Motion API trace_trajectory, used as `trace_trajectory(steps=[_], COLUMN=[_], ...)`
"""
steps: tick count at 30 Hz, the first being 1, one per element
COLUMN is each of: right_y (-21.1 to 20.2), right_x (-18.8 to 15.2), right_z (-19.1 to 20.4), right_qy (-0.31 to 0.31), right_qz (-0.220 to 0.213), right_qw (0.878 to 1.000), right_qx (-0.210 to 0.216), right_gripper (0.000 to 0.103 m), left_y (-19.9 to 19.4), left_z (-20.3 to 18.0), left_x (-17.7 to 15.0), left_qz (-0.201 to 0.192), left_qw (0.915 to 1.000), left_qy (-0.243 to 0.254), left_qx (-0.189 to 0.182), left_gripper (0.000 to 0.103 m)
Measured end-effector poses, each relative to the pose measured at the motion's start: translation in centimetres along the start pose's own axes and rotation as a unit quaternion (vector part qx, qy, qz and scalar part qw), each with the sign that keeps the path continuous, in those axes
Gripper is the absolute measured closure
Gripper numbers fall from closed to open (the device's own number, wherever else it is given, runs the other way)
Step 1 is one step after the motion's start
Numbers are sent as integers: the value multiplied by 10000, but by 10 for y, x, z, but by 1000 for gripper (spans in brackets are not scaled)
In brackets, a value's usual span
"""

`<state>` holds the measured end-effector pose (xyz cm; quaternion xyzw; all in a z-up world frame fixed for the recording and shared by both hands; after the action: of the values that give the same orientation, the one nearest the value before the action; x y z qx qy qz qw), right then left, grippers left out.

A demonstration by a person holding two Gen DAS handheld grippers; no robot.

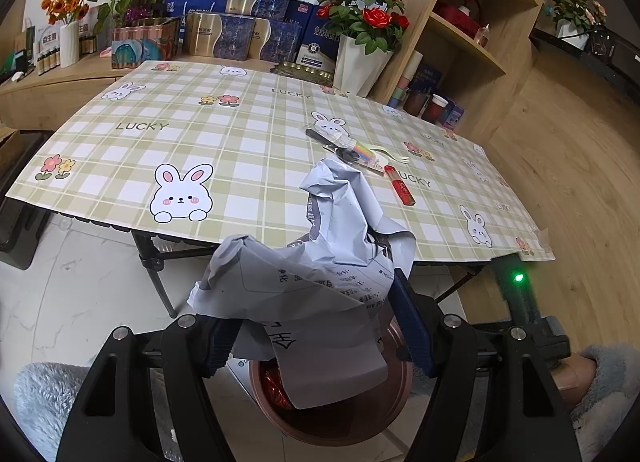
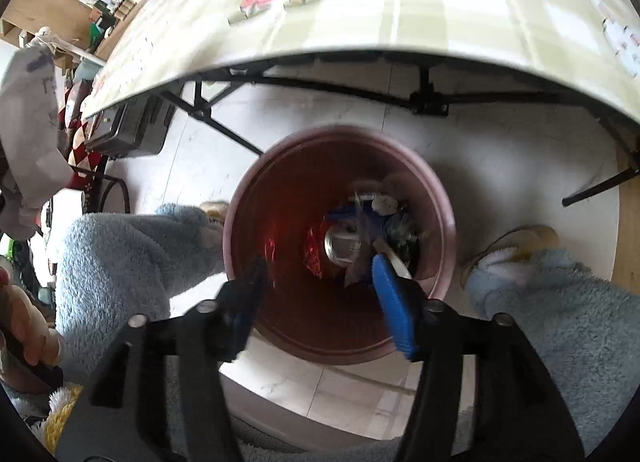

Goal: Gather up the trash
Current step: 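Open the right gripper over the bin to drop the packaging card, then open the left gripper over the bin to drop the crumpled paper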

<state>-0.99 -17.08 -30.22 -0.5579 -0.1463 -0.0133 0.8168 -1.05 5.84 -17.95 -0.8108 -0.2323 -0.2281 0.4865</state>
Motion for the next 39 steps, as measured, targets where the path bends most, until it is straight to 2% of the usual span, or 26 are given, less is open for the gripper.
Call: trace_trajectory(steps=[1, 2, 3, 6, 9, 14, 28, 39], right_y=[-5, -12, -18, -38, -54, -68, -84, -84], right_x=[1, 2, 3, 5, 7, 6, -3, -8], right_z=[1, 1, 2, 5, 9, 10, 6, -6], right_qy=[4, 6, -10, -108, -218, -286, -292, -101], right_qz=[-108, -281, -424, -887, -1264, -1643, -2132, -2231], right_qw=[9999, 9996, 9991, 9956, 9900, 9831, 9725, 9707], right_qx=[-10, -56, -97, -286, -591, -759, -891, -885], right_gripper=[31, 19, 13, 6, 6, 6, 6, 6], left_y=[0, 0, 1, 2, 4, 7, 19, 38], left_z=[0, -1, -1, -2, -3, -7, -18, -28], left_x=[0, -1, -1, -2, -4, -7, -17, -28], left_qz=[1, 8, 19, 44, 73, 142, 401, 776], left_qw=[10000, 10000, 10000, 10000, 9999, 9998, 9986, 9955], left_qy=[-3, -3, 2, 28, 58, 108, 271, 480], left_qx=[1, 6, 11, 30, 47, 100, 235, 242], left_gripper=[35, 35, 35, 35, 35, 35, 34, 33])
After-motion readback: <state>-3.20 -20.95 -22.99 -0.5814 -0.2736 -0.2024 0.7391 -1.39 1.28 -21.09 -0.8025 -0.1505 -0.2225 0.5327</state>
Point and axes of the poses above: each gripper's, at about its wrist camera, not at the fingertips, and y roughly the way its jaws point, z to its left, x to its top, the point moved 2 cm from there along y, roughly the way its jaws point, and after that the axes turned 11 degrees about -y, right-handed, at the moved point
